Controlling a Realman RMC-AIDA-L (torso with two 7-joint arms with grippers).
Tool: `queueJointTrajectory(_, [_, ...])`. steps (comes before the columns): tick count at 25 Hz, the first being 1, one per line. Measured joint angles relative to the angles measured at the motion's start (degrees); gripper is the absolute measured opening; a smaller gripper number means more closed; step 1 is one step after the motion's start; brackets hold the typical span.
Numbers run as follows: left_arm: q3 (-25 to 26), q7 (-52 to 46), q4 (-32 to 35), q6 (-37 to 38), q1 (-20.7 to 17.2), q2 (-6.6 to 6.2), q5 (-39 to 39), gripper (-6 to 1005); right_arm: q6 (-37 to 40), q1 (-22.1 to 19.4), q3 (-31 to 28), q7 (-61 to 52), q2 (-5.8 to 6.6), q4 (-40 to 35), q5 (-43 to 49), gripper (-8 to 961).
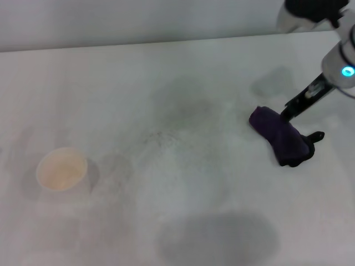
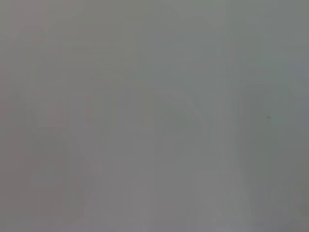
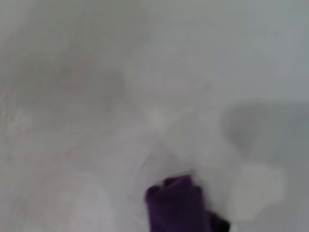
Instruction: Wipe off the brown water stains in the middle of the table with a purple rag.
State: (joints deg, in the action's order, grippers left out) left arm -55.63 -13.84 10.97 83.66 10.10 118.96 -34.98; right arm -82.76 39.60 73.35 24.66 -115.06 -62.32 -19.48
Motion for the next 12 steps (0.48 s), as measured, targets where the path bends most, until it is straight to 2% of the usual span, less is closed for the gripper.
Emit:
queueJointTrajectory(1, [0.0,0.5,-0.1,0.0,0.2,0.05,0.1,887,0.3,0.0,-2.7,1.8,0.05,0.0,0.1,401])
queueJointTrajectory(5, [0.0,0.9,-0.3,0.0,0.3,0.12,1.8,887,3.5,-0.6,-14.3,8.9,0.29,0.0,0.1,401])
queueJointTrajectory(8, [0.0,0.9,-1.8,0.4,0.8,0.26,5.8,887,8.5,-1.3,-23.6,15.7,0.38,0.3,-1.4,401])
queueJointTrajectory(12, [-0.7,0.9,-3.1,0.8,1.8,0.3,7.7,888,16.8,-4.4,-31.9,25.4,0.28,0.3,-9.6,401])
